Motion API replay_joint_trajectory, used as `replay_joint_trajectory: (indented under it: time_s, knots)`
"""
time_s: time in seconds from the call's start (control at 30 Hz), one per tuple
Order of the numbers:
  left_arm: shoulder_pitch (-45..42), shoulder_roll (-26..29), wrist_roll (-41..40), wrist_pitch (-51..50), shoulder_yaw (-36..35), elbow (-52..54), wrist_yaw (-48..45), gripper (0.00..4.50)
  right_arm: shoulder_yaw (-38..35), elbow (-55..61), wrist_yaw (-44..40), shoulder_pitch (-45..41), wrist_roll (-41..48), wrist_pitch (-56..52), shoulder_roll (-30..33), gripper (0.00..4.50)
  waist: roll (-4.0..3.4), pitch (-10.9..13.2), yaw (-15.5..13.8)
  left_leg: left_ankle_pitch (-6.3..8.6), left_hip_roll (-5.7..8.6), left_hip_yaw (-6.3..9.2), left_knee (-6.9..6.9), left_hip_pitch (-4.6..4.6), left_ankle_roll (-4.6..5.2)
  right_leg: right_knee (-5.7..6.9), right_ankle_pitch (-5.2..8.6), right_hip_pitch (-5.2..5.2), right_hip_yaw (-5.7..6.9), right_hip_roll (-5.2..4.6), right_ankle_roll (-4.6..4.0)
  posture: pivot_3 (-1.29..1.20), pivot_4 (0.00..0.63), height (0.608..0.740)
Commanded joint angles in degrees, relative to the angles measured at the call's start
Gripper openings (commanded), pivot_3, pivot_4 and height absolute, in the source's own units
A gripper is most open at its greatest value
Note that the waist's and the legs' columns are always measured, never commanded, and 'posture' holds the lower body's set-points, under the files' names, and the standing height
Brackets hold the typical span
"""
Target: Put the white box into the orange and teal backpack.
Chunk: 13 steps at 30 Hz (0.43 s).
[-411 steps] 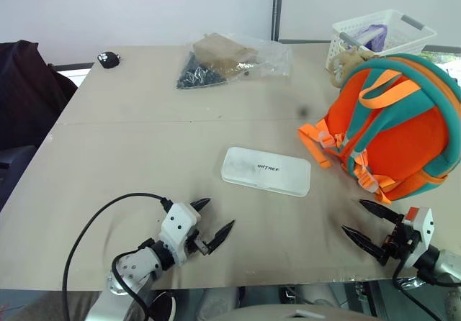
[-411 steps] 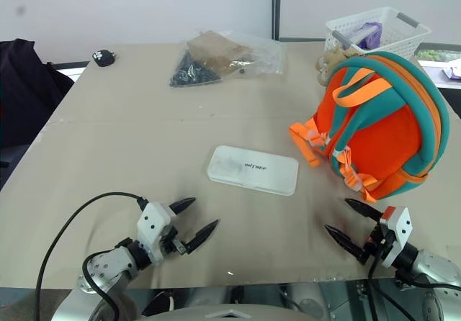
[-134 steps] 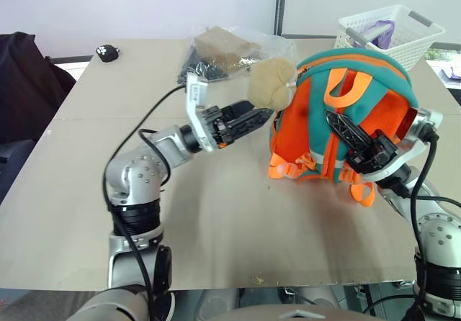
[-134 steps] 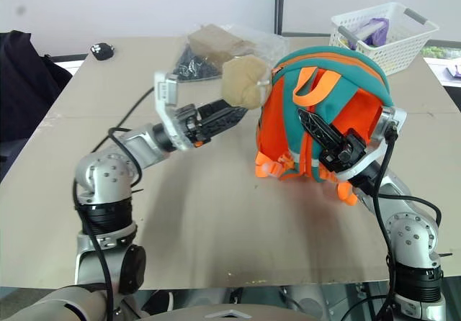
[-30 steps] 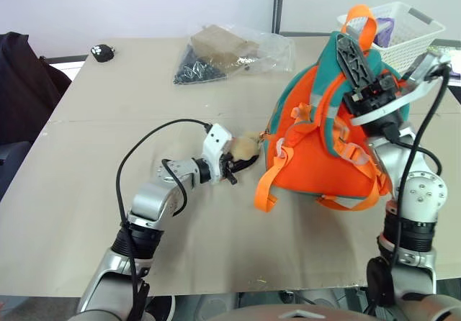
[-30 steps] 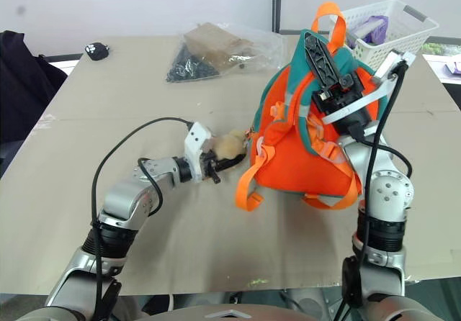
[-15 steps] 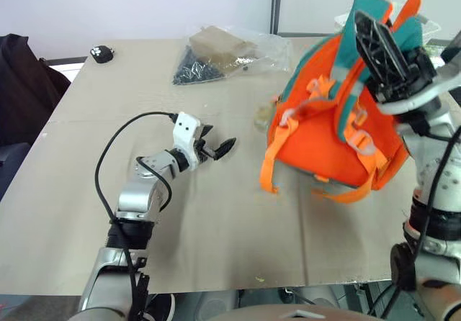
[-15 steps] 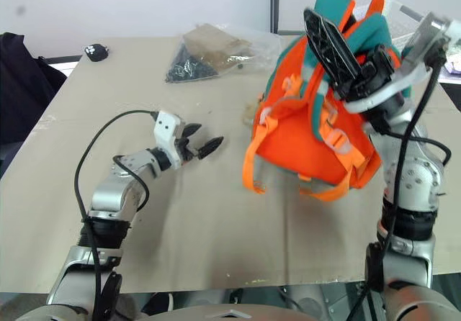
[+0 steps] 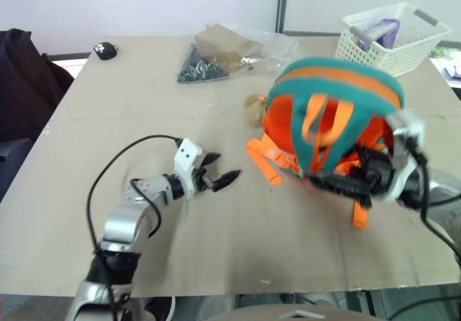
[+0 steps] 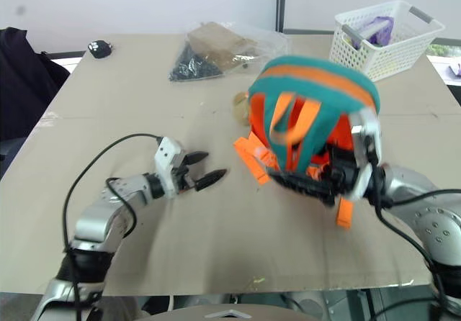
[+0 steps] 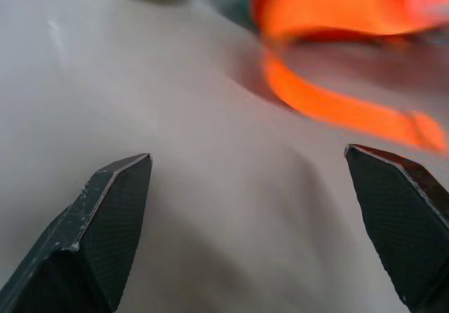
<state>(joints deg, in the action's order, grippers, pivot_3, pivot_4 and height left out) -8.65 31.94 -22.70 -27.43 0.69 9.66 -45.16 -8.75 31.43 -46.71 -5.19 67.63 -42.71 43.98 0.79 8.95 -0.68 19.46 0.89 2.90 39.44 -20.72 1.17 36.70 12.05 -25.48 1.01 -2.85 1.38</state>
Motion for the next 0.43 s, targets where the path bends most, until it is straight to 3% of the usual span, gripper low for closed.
replay_joint_trajectory:
  time_s: [0.03,0.13,0.23,0.43]
  knots:
    - [5.28,2.74,1.62,0.30,1.89,3.97,-1.87,4.50,-0.72,-1.36,-7.52,8.01,-10.35,6.12,2.72,4.46,-0.01,0.00,-0.07,0.01,0.00,-0.04,0.02,0.12,0.02,0.06,-0.02,0.08,-0.03,0.00,0.02,0.00,0.150,0.725]
    - [9.20,4.26,3.94,3.48,2.00,4.51,-2.02,4.50,-3.30,-5.28,-12.52,15.08,-16.91,12.78,2.73,4.46,-0.19,0.07,-0.05,0.16,-0.02,-0.07,0.02,1.03,0.28,0.06,0.02,0.98,-0.06,0.08,0.02,0.00,0.150,0.725]
    - [15.44,4.72,5.35,8.37,0.65,5.40,-1.83,4.50,-7.73,-17.58,-17.87,21.43,-29.25,34.08,-1.66,4.46,-0.18,0.06,-0.01,0.16,-0.10,-0.10,0.01,1.56,0.28,0.03,0.31,1.46,-0.08,0.25,0.06,0.00,0.150,0.725]
    - [19.49,4.27,5.93,12.59,0.25,6.71,-1.82,4.50,-11.33,-34.83,-21.49,19.61,-36.45,51.82,-5.77,4.46,-0.35,0.05,0.43,0.17,-0.19,-0.57,-0.19,1.98,0.29,0.08,0.31,1.83,-0.45,0.35,0.08,0.00,0.150,0.725]
